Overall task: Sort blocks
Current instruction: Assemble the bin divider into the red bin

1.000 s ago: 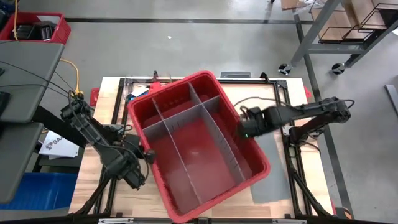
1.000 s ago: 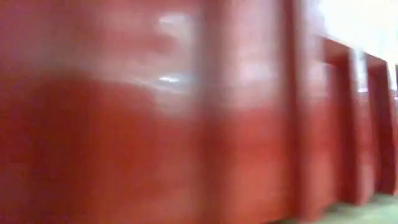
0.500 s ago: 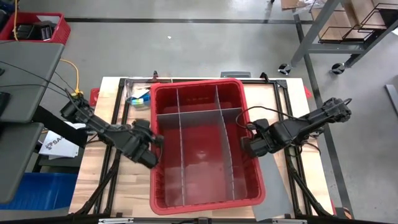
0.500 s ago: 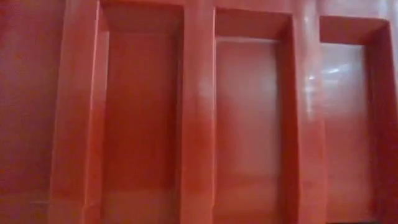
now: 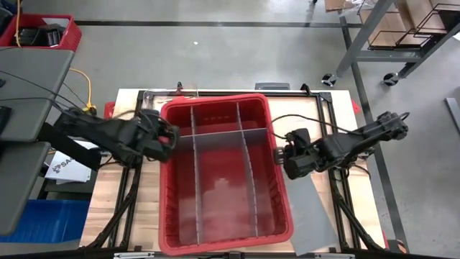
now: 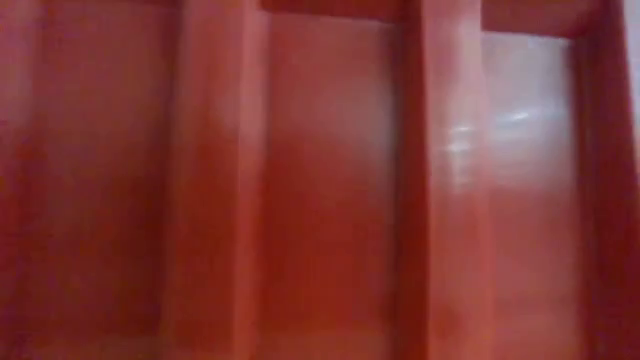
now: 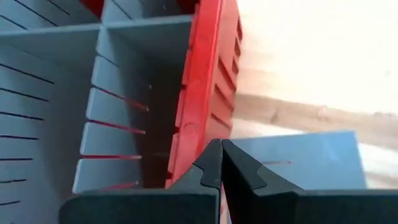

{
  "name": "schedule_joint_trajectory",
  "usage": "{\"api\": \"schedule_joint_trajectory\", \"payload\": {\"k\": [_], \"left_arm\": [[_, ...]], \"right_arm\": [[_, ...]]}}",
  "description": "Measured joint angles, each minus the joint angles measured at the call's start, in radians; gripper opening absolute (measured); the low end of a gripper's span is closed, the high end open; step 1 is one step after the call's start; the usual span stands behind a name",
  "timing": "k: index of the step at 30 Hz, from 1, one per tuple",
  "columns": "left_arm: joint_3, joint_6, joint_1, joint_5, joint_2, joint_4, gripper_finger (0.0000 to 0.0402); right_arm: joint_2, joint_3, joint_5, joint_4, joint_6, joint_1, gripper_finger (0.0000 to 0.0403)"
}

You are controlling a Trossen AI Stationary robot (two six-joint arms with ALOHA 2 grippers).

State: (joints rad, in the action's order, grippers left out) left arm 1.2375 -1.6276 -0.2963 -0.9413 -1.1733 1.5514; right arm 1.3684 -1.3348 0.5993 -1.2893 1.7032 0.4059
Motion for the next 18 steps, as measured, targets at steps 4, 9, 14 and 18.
{"api": "schedule_joint_trajectory", "payload": {"k": [4, 9, 14, 18], "left_arm": [[0.021, 0.09, -0.002, -0.043, 0.077, -0.079, 0.0], [0.021, 0.255, -0.004, -0.039, 0.106, -0.193, 0.0], [0.021, 0.177, -0.004, 0.037, 0.094, -0.181, 0.0], [0.021, -0.02, -0.007, 0.109, 0.044, -0.011, 0.0]], "right_arm": [[-0.013, -0.063, 0.041, -0.02, -0.1, 0.03, 0.0], [-0.014, -0.124, 0.024, -0.024, -0.238, 0.075, 0.0], [-0.015, -0.145, 0.026, -0.027, -0.222, 0.105, 0.0], [-0.015, -0.145, 0.021, -0.037, -0.218, 0.121, 0.0]]}}
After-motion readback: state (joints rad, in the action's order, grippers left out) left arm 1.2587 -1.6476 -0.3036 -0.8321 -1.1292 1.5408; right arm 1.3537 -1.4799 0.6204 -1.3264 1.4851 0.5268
